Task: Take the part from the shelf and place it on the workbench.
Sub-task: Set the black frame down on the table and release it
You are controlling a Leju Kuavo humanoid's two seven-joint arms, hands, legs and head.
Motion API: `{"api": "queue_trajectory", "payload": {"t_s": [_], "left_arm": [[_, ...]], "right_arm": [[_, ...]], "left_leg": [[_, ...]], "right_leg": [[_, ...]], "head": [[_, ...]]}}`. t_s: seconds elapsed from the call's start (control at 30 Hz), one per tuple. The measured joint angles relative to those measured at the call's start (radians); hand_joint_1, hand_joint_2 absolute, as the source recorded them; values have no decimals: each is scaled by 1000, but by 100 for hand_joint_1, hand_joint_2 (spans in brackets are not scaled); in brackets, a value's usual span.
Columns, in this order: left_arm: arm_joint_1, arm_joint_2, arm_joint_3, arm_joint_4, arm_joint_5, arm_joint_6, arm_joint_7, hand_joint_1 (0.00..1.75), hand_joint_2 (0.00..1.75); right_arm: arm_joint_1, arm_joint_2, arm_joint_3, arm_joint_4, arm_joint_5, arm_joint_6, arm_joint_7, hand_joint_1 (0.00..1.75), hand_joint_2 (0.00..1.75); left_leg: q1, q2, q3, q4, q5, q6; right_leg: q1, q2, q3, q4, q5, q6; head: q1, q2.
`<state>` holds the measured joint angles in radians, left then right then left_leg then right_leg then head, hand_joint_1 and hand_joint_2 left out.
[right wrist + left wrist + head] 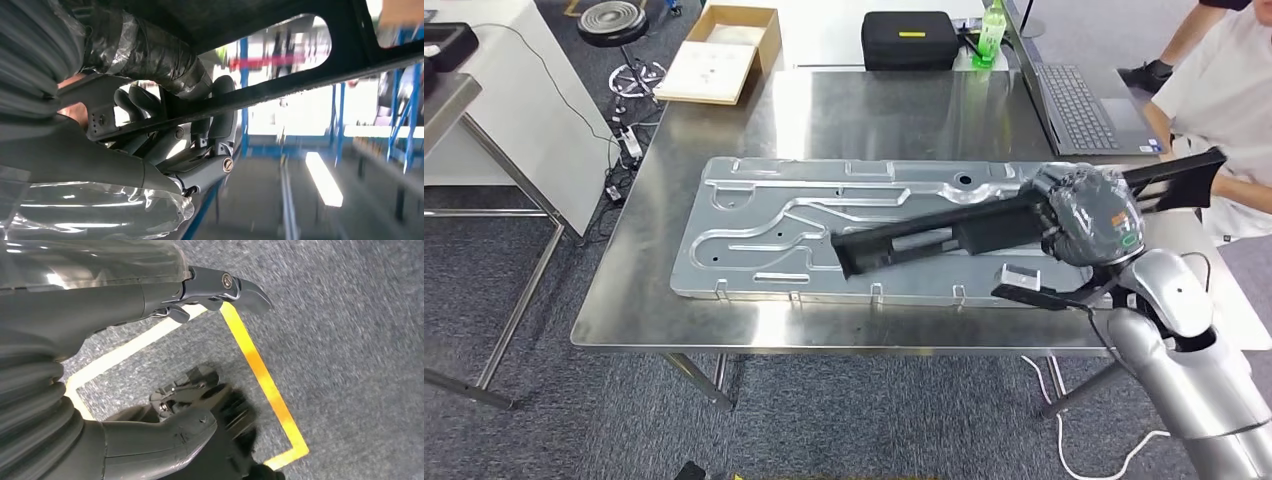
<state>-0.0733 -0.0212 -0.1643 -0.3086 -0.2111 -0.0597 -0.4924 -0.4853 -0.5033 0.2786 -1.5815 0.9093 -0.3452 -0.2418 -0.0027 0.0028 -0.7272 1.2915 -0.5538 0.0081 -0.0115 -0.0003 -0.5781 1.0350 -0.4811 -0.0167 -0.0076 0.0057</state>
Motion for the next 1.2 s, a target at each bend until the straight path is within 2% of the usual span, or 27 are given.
{"api": "queue_trajectory", "payload": {"t_s": [0.03, 0.07, 0.13, 0.17, 0.2, 0.3, 0.37, 0.4, 0.43, 0.5, 0.53, 0.57, 0.6, 0.63, 0.67, 0.7, 0.73, 0.77, 0.83, 0.9, 0.93, 1.0, 1.03, 1.07, 1.1, 1.17, 1.2], "left_arm": [[1, -1, -2, 0, -2, -1, 0, 0, 175], [1, -2, -4, 0, -4, -2, -1, 0, 175], [-1, -3, -8, 0, -8, -3, -1, 0, 175], [-2, -4, -10, 0, -9, -4, -2, 0, 175], [-4, -5, -11, 0, -9, -5, -2, 0, 175], [-11, -8, -16, 1, -10, -10, -4, 0, 175], [-13, -9, -19, 1, -11, -12, -4, 0, 175], [-15, -10, -19, 1, -10, -12, -5, 0, 175], [-17, -11, -20, 1, -10, -13, -5, 0, 175], [-20, -15, -22, 1, -9, -13, -6, 0, 175], [-20, -17, -24, 1, -9, -14, -7, 0, 175], [-20, -19, -25, 1, -9, -14, -8, 0, 175], [-20, -21, -25, 1, -7, -13, -9, 0, 175], [-20, -22, -26, 1, -4, -12, -9, 0, 175], [-20, -22, -26, 1, 1, -10, -9, 0, 175], [-20, -24, -26, 1, 6, -6, -8, 0, 175], [-21, -25, -25, 1, 9, -3, -5, 0, 175], [-22, -25, -25, 2, 12, 0, -3, 0, 175], [-24, -26, -25, 2, 13, 4, -2, 0, 175], [-28, -26, -25, 2, 14, 9, -1, 0, 175], [-29, -27, -25, 2, 17, 14, 2, 0, 175], [-30, -29, -25, 2, 24, 24, 9, 0, 175], [-29, -30, -25, 2, 26, 29, 12, 0, 175], [-28, -31, -25, 2, 27, 32, 13, 0, 175], [-28, -31, -25, 2, 27, 35, 12, 0, 175], [-29, -31, -25, 2, 26, 35, 6, 0, 175], [-30, -31, -25, 2, 26, 34, 2, 0, 175]], "right_arm": [[1, 6, -5, -6, 21, -29, -1, 175, 175], [0, 12, -11, -14, 46, -61, -2, 175, 175], [-8, 24, -25, -35, 95, -126, -3, 175, 175], [-18, 31, -33, -45, 114, -157, -2, 175, 175], [-28, 38, -40, -54, 128, -179, -1, 175, 175], [-55, 54, -54, -75, 153, -206, 3, 175, 175], [-72, 61, -58, -86, 162, -210, 3, 175, 175], [-82, 64, -59, -90, 165, -211, 4, 175, 175], [-92, 66, -59, -92, 168, -210, 4, 175, 175], [-107, 70, -59, -92, 172, -208, 4, 175, 175], [-109, 72, -59, -92, 173, -207, 4, 175, 175], [-110, 75, -59, -92, 173, -205, 5, 175, 175], [-111, 77, -59, -92, 171, -200, 8, 175, 175], [-111, 79, -59, -92, 166, -193, 13, 175, 175], [-110, 81, -59, -90, 159, -183, 19, 175, 175], [-109, 83, -58, -88, 151, -174, 26, 175, 175], [-105, 85, -58, -85, 145, -167, 31, 175, 175], [-100, 86, -58, -82, 141, -163, 33, 175, 175], [-93, 89, -57, -80, 134, -158, 37, 175, 175], [-92, 91, -57, -78, 118, -151, 44, 175, 175], [-90, 92, -57, -77, 107, -147, 49, 175, 175], [-82, 95, -58, -73, 90, -143, 57, 175, 175], [-77, 97, -60, -70, 82, -143, 59, 175, 175], [-71, 99, -62, -67, 73, -142, 60, 175, 175], [-66, 100, -65, -65, 62, -140, 59, 175, 175], [-60, 100, -76, -61, 35, -133, 56, 175, 175], [-58, 100, -82, -60, 24, -131, 55, 175, 175]], "left_leg": [[0, 0, -27, 28, 8, 1], [0, 0, -36, 19, 35, 3], [-1, -1, -8, -93, 125, 14], [-4, -3, 16, -155, 159, 21], [-9, -4, 38, -208, 174, 26], [-19, -6, 74, -266, 155, 38], [-16, -6, 102, -285, 149, 50], [-13, -7, 118, -292, 144, 55], [-11, -7, 131, -296, 137, 59], [-9, -8, 151, -297, 120, 62], [-7, -9, 163, -297, 110, 60], [-5, -10, 175, -297, 101, 57], [-3, -11, 191, -296, 90, 54], [0, -11, 205, -295, 79, 49], [1, -12, 218, -292, 67, 43], [2, -13, 225, -289, 54, 36], [2, -13, 227, -288, 43, 28], [1, -13, 230, -285, 37, 20], [2, -11, 237, -287, 28, 7], [5, -10, 225, -249, 12, -1], [7, -10, 199, -199, -7, -3], [8, -9, 122, -74, -57, -9], [8, -9, 89, -35, -72, -10], [8, -9, 72, -28, -66, -10], [8, -9, 70, -55, -38, -6], [4, -10, 104, -176, 50, 9], [0, -10, 120, -226, 71, 16]], "right_leg": [[2, 1, 9, 0, -8, -1], [5, 3, 20, 0, -16, -1], [7, 6, 43, 0, -35, 0], [8, 8, 52, -1, -44, 2], [7, 10, 58, -3, -52, 7], [0, 13, 67, -4, -50, 25], [-3, 11, 59, 34, -41, 32], [-4, 9, 39, 76, -45, 34], [-5, 8, 4, 132, -55, 36], [-8, 7, -82, 238, -99, 46], [-11, 6, -116, 265, -118, 52], [-13, 5, -138, 267, -126, 56], [-15, 4, -144, 235, -107, 60], [-17, 2, -139, 181, -63, 63], [-19, -1, -132, 112, 5, 64], [-18, -4, -125, 52, 62, 61], [-15, -5, -123, 16, 103, 54], [-12, -4, -124, -4, 122, 46], [-11, -1, -118, -9, 118, 28], [-12, -1, -104, -16, 113, 14], [-11, 0, -98, -18, 110, 8], [-6, 0, -89, -18, 100, 0], [-4, 0, -85, -17, 95, -2], [-2, 1, -81, -15, 90, -3], [0, 2, -76, -13, 85, -3], [3, 3, -65, -10, 76, -2], [4, 4, -62, -10, 74, 0]], "head": [[0, 0], [0, 0], [0, 0], [0, 0], [0, 0], [1, 0], [1, 0], [1, 0], [2, 0], [2, 0], [1, 0], [1, 0], [1, 0], [2, 0], [2, 0], [2, 0], [1, 0], [2, 0], [1, 0], [1, 0], [1, 0], [1, 0], [1, 0], [1, 0], [1, 0], [2, 0], [2, 0]]}}
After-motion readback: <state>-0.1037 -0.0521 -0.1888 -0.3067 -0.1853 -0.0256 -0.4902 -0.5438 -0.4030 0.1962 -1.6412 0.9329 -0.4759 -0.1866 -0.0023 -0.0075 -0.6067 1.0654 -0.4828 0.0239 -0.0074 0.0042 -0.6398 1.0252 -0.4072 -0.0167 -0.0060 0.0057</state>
